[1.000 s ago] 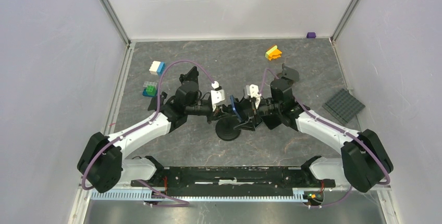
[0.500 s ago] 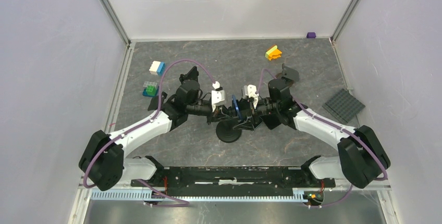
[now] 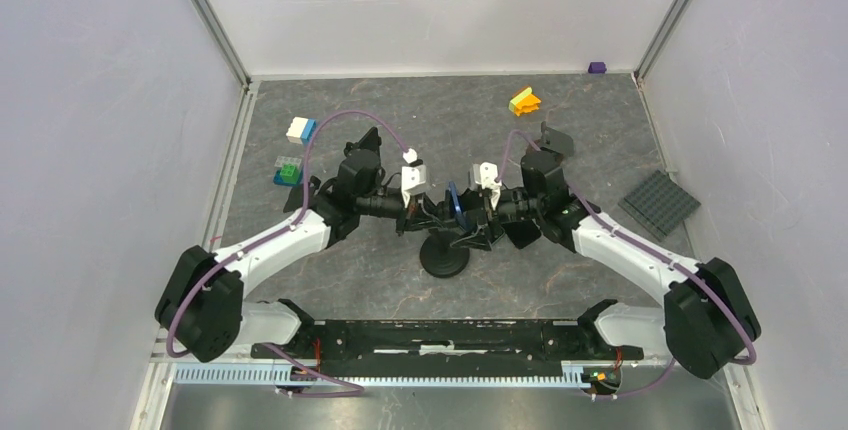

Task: Place the phone on the phone stand
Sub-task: Install the phone on the phone stand.

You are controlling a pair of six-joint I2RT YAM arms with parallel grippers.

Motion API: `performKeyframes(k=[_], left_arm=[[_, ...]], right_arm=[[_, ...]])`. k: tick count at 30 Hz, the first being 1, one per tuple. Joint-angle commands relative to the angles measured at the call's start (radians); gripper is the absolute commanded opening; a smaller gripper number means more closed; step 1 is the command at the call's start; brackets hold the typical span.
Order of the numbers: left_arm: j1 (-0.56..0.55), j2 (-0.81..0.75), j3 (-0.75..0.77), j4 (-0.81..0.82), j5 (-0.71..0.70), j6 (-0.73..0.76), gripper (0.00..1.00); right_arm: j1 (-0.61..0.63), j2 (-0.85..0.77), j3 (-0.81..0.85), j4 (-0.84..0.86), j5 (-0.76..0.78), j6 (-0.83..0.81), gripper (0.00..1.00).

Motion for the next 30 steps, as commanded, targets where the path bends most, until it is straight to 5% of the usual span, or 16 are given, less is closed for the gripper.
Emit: performKeyframes(k=[1, 10, 16, 30], left_arm=[[0.030, 0.022, 0.021, 0.081, 0.067, -0.101, 0.02], [0.034, -0.034, 0.070, -0.088, 0.012, 0.056, 0.02], [0.033, -0.068, 0.092, -0.160, -0.055, 0.137, 0.02], [0.005, -0.059, 0.014, 0.045, -0.145, -0.011, 0.02]], right_arm=[[0.004, -0.074, 0.084, 0.018, -0.044, -0.054, 0.00], [-0.052, -0.111, 0.063, -0.047, 0.006, -0.111, 0.00], [-0.064, -0.114, 0.068, -0.046, 0.197, -0.109, 0.00], [0.091, 0.008, 0.069, 0.071, 0.520, -0.002, 0.00]])
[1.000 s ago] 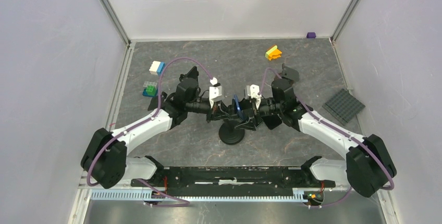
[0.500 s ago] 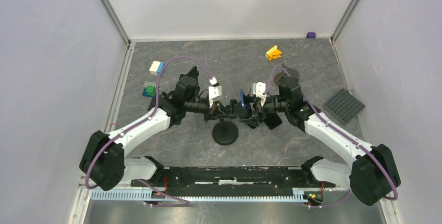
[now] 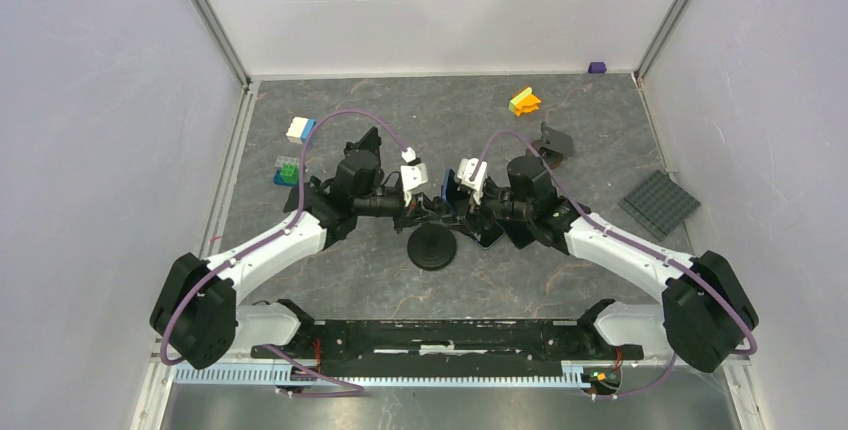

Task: Place the phone on the phone stand
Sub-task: Install the phone on the phone stand.

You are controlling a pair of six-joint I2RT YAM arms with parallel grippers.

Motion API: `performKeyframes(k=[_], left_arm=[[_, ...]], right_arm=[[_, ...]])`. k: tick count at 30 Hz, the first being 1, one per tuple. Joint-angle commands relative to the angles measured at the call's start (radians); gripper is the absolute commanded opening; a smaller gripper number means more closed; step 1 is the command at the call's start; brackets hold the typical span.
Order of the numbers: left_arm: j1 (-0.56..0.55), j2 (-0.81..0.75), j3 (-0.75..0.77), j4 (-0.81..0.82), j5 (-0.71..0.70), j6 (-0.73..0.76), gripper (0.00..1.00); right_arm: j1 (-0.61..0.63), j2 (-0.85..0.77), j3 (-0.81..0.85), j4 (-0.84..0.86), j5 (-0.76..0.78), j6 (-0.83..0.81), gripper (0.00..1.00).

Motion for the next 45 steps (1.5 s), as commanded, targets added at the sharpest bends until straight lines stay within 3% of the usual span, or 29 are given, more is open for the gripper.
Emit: performKeyframes(k=[1, 12, 20, 27, 33, 45], left_arm=[[-0.005, -0.028, 0.005, 0.128, 0.005, -0.058, 0.02], [-0.007, -0.012, -0.034, 0.269, -0.059, -0.180, 0.02], [-0.006, -0.006, -0.039, 0.276, -0.170, -0.173, 0.02], [-0.014, 0.034, 0.002, 0.220, -0.291, -0.225, 0.02], [-0.060, 0.081, 0.069, 0.129, -0.508, -0.249, 0.02], [-0.098, 0.137, 0.151, 0.034, -0.662, -0.259, 0.02]], right_arm=[[0.033, 0.004, 0.044, 0.111, 0.086, 0.026, 0.00], [0.049, -0.009, 0.019, 0.170, 0.025, 0.082, 0.00], [0.047, -0.036, 0.003, 0.195, -0.101, 0.090, 0.00], [0.089, -0.017, 0.003, 0.222, -0.185, 0.116, 0.00], [0.145, 0.008, 0.022, 0.233, -0.181, 0.151, 0.00], [0.242, 0.024, 0.065, 0.190, -0.257, 0.137, 0.00]])
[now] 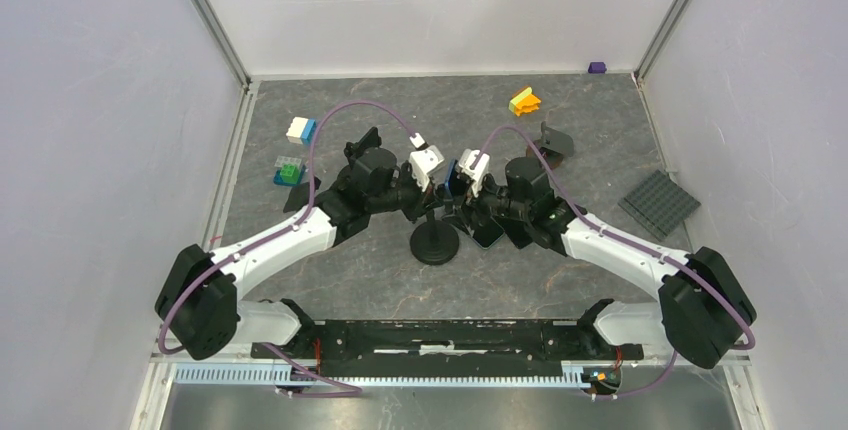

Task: Place the phone on the phone stand
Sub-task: Install the phone on the phone stand.

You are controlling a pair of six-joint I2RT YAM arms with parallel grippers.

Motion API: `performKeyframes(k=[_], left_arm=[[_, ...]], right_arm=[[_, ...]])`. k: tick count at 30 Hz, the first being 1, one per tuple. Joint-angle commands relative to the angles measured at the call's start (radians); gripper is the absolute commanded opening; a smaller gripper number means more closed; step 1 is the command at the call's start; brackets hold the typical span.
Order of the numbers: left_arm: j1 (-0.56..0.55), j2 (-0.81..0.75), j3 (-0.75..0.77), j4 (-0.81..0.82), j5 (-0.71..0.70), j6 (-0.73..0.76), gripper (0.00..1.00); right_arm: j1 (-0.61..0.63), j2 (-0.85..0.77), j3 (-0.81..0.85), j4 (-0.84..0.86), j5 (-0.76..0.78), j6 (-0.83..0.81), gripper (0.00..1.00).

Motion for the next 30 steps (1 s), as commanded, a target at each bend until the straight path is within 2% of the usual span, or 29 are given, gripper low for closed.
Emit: performKeyframes(k=[1, 15, 21, 30], left_arm=[[-0.003, 0.083, 0.059, 0.073, -0.248, -0.055, 0.02], [-0.018, 0.148, 0.066, 0.078, -0.382, -0.054, 0.02], [-0.013, 0.174, 0.070, 0.075, -0.406, -0.083, 0.02], [-0.004, 0.188, 0.070, 0.073, -0.407, -0.081, 0.02]], right_arm=[[0.197, -0.004, 0.078, 0.088, -0.383, -0.036, 0.00], [0.259, -0.019, 0.145, 0.006, -0.491, -0.083, 0.00], [0.304, -0.011, 0.181, -0.066, -0.510, -0.138, 0.00], [0.310, -0.033, 0.195, -0.101, -0.511, -0.169, 0.00]])
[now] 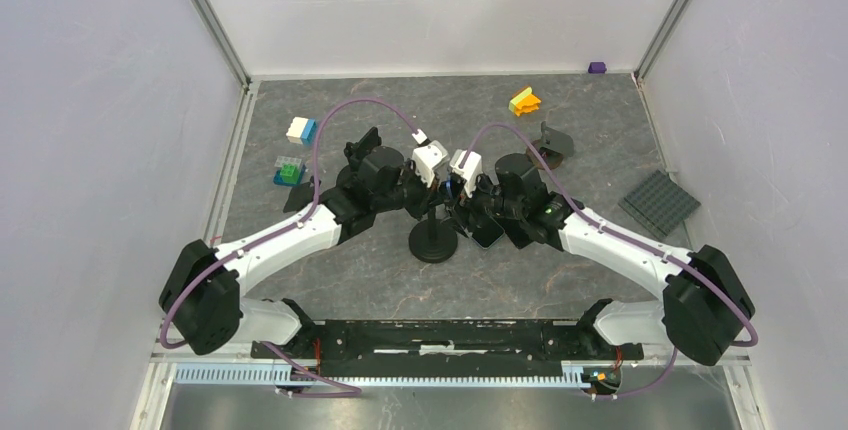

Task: Place the phone on the phone stand
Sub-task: Install the phone on the phone stand.

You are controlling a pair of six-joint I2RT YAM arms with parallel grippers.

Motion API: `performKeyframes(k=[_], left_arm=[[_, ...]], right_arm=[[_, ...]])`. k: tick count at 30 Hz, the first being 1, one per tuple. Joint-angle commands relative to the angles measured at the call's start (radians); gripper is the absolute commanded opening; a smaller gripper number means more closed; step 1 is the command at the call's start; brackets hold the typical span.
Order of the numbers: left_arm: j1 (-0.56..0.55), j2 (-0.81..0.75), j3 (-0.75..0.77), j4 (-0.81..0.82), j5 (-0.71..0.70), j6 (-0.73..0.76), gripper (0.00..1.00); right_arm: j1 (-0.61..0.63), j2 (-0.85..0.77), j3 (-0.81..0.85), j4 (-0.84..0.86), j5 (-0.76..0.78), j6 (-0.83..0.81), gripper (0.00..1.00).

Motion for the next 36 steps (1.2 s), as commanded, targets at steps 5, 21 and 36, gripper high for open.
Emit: performKeyframes(k=[5, 21, 36], left_arm=[[0.023, 0.150, 0.029, 0.116, -0.212, -0.013, 0.02], [0.015, 0.108, -0.044, 0.192, 0.149, 0.079, 0.02], [0.028, 0.085, -0.069, 0.223, 0.147, 0.066, 0.02]], right_arm=[[0.252, -0.050, 0.118, 0.048, -0.535, -0.200, 0.00], [0.118, -0.055, 0.105, 0.027, -0.398, -0.221, 0.15], [0.037, -0.102, 0.058, 0.052, -0.369, -0.178, 0.44]])
